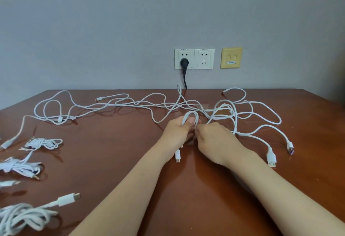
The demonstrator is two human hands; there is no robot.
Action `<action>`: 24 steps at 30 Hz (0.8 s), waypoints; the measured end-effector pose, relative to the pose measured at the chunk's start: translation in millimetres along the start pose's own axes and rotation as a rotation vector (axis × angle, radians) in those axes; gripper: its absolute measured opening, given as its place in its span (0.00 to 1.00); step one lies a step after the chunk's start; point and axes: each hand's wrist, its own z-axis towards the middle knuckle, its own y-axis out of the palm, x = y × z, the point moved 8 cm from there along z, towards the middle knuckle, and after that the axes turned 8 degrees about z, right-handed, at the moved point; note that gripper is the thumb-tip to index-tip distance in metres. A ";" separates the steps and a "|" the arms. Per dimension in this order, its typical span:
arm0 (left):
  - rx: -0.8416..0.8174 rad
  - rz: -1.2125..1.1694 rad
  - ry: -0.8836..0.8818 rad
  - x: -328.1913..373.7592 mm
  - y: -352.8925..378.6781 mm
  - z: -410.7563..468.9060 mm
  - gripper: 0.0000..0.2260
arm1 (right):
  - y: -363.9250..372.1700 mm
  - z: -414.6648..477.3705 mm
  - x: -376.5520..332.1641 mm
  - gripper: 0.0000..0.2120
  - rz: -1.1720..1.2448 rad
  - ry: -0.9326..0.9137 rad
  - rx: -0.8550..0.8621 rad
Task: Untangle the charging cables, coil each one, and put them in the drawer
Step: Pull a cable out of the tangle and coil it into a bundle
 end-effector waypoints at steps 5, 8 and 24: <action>-0.027 -0.068 -0.035 -1.5 1.0 -0.7 0.11 | -4.7 -1.1 -7.9 0.12 0.051 -0.041 0.047; -0.045 -0.214 -0.083 -4.1 1.9 -1.0 0.10 | -8.5 -1.5 -11.4 0.13 0.090 -0.066 0.066; -0.028 -0.814 -0.043 7.3 -19.5 3.2 0.12 | -21.1 -0.2 5.0 0.13 -0.018 -0.139 0.081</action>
